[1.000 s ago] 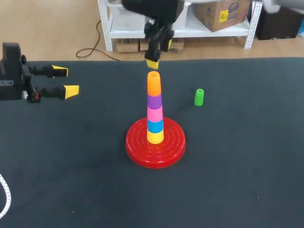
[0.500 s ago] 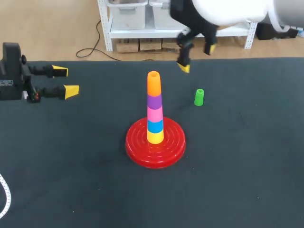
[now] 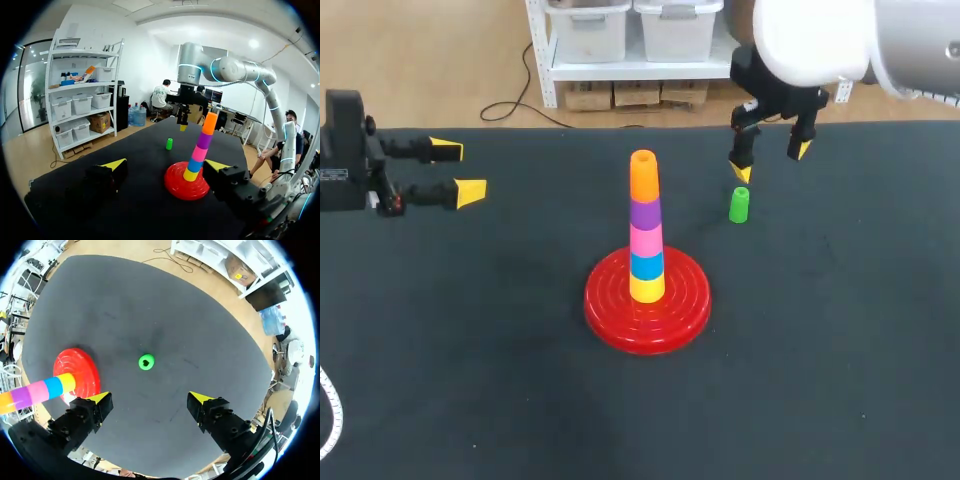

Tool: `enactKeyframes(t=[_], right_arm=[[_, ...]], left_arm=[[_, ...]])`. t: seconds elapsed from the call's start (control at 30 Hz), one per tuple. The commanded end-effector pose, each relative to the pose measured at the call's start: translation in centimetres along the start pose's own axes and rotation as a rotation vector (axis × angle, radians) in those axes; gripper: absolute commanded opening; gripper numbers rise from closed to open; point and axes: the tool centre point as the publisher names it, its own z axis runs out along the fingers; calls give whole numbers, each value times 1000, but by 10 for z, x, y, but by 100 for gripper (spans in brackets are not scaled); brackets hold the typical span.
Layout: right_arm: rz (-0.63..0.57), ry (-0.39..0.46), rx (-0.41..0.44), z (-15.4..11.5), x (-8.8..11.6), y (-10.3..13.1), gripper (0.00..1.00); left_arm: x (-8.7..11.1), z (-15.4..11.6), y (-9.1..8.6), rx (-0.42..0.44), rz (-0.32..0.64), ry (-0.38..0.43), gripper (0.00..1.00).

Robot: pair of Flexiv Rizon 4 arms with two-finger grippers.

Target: Pick up and stack the cylinders on the red base in this order: pink,purple,orange,green

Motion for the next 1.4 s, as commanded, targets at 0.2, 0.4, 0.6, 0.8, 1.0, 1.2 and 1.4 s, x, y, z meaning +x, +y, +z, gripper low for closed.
enactKeyframes(t=[0.2,0.4,0.6,0.8,1.0,1.2,1.4], right_arm=[[-23,16,55,23,-11,5,100],[-29,27,72,35,-22,6,100],[-13,14,83,43,-27,3,100],[-9,-7,83,49,-31,3,100],[-10,-19,77,55,-35,9,100],[-12,-27,82,56,-36,11,99],[1,-41,87,58,-38,10,82]], left_arm=[[2,1,0,-3,3,-8,100],[2,1,0,-3,3,-8,100],[2,1,0,-3,3,-8,100],[2,1,0,-3,3,-8,100],[2,1,0,-3,3,-8,100],[2,1,0,-3,3,-8,100],[2,1,0,-3,3,-8,100]])
